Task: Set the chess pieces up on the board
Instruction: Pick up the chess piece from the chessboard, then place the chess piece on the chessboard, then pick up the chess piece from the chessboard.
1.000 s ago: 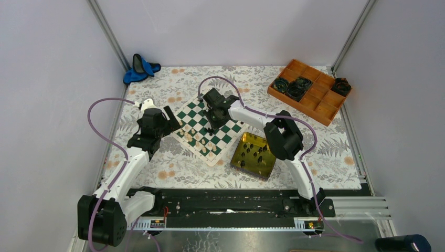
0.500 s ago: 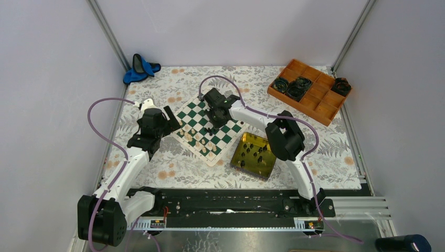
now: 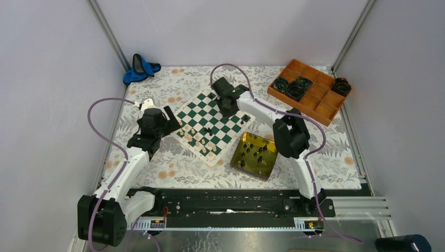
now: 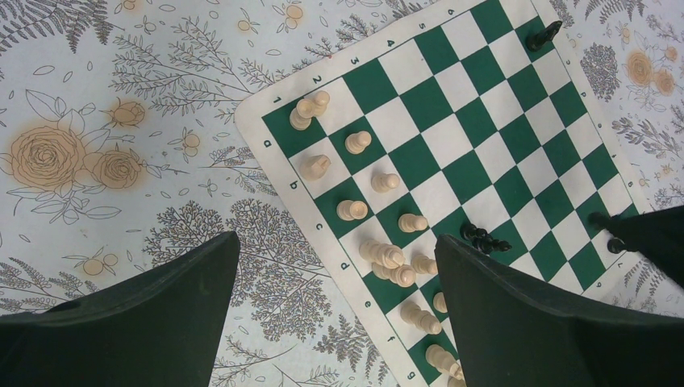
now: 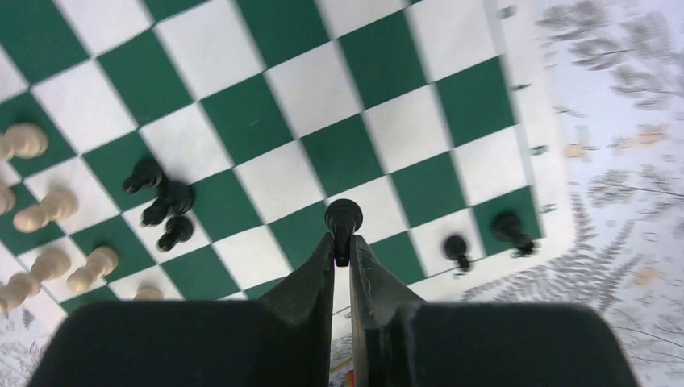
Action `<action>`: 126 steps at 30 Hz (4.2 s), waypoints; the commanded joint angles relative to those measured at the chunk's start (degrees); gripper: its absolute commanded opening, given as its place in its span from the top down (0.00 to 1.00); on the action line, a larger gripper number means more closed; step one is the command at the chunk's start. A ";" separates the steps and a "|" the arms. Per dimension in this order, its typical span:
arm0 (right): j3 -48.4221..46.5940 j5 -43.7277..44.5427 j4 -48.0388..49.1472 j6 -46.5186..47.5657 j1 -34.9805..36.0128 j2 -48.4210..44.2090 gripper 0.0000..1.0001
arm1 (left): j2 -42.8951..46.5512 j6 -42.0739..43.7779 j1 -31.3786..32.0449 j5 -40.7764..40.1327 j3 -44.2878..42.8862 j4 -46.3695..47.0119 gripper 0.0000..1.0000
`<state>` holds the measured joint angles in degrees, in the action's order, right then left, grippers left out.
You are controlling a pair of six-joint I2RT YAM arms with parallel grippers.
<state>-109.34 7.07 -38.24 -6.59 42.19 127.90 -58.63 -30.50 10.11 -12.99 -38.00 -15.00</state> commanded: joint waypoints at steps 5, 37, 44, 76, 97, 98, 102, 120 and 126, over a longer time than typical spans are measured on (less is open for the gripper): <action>-10.81 3.32 -6.27 -2.02 -6.65 2.67 0.94 | 0.74 0.71 0.26 0.17 -0.33 2.06 0.01; -10.54 -0.84 -8.13 -3.52 -10.68 8.62 0.94 | 0.55 0.81 0.35 0.34 0.33 2.50 0.01; -9.67 -1.68 -7.14 -3.33 -11.38 8.60 0.94 | 0.15 0.86 0.34 0.55 0.16 2.67 0.01; 0.60 -4.02 6.34 3.53 -5.86 -6.99 0.43 | -2.97 0.74 0.29 0.08 -1.43 3.75 0.01; 5.97 -6.41 11.09 2.29 6.26 -3.42 0.40 | -2.67 0.89 0.35 0.18 -0.68 4.07 0.01; 6.06 -6.45 11.04 2.26 6.41 -3.18 0.40 | -2.71 0.94 0.33 0.22 -0.60 4.10 0.01; 6.49 -6.58 11.69 2.29 6.91 -2.55 0.42 | -2.63 0.88 0.35 0.16 -0.50 4.11 0.01; 4.49 -6.98 11.62 2.37 7.57 0.93 0.52 | -2.55 0.90 0.27 -0.12 -0.16 4.16 0.01; 3.93 -6.98 11.69 2.62 7.59 1.49 0.58 | -2.91 0.89 0.31 -0.10 -0.19 4.36 0.01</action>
<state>-102.35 0.73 -27.49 -4.16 49.15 129.49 -61.71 -30.50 10.11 -12.95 -38.00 -14.44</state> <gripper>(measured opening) 0.426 0.989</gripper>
